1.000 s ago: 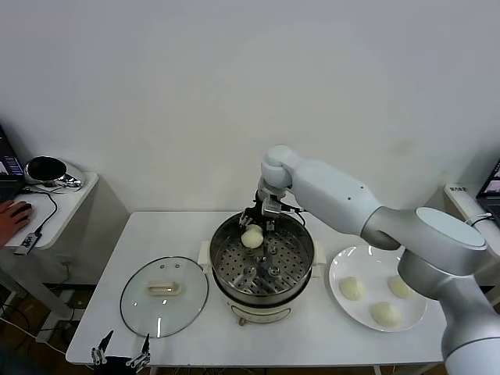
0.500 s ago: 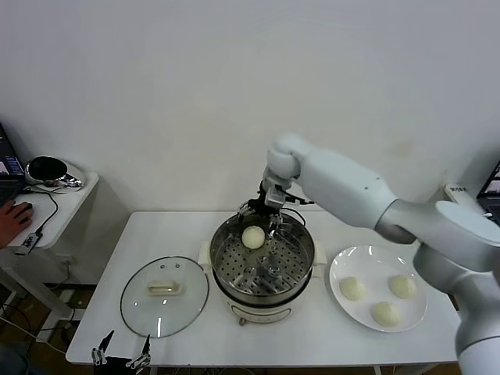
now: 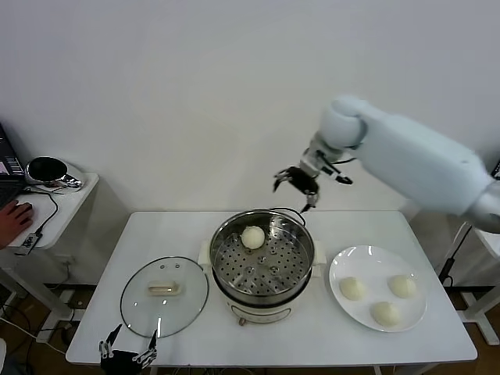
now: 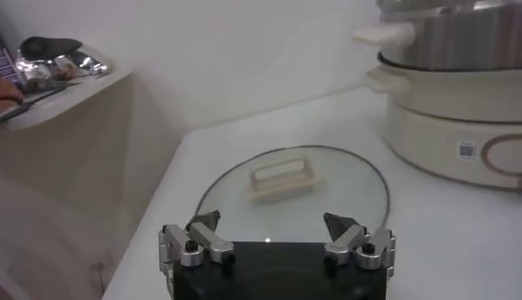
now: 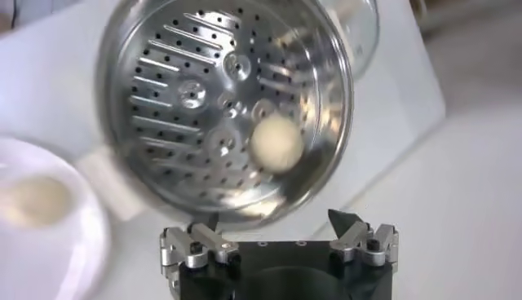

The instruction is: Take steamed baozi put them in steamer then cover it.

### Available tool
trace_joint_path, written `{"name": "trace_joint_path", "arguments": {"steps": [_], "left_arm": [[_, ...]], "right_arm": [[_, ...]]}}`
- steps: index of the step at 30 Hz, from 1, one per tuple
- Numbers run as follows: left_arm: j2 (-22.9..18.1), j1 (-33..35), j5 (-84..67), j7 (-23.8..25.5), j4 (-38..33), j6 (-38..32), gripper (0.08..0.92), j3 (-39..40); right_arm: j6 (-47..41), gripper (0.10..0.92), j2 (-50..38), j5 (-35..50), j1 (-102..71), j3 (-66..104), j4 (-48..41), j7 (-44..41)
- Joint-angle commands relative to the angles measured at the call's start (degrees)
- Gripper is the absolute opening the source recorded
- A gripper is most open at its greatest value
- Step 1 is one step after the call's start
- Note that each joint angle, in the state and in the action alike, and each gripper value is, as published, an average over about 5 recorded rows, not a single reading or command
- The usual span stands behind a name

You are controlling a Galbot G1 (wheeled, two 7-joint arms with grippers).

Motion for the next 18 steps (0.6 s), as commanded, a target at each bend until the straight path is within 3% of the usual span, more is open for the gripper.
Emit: {"name": "trace_joint_path", "arguments": {"steps": [1, 8, 18], "left_arm": [[0.5, -0.4, -1.4, 0.4, -0.2, 0.9, 0.823, 0.0], [0.3, 0.3, -1.8, 0.5, -0.7, 1.5, 0.823, -0.1], [-0.5, 1.0, -1.2, 0.6, -0.4, 1.7, 0.823, -0.4]], "right_arm": [[-24.2, 0.823, -14.4, 4.2, 0.0, -2.1, 6.6, -2.1], [-19.3, 0.823, -17.9, -4.9, -11.9, 3.0, 7.7, 1.2], [-18.5, 0.823, -13.7, -7.9, -24.6, 8.9, 4.5, 5.2]]}}
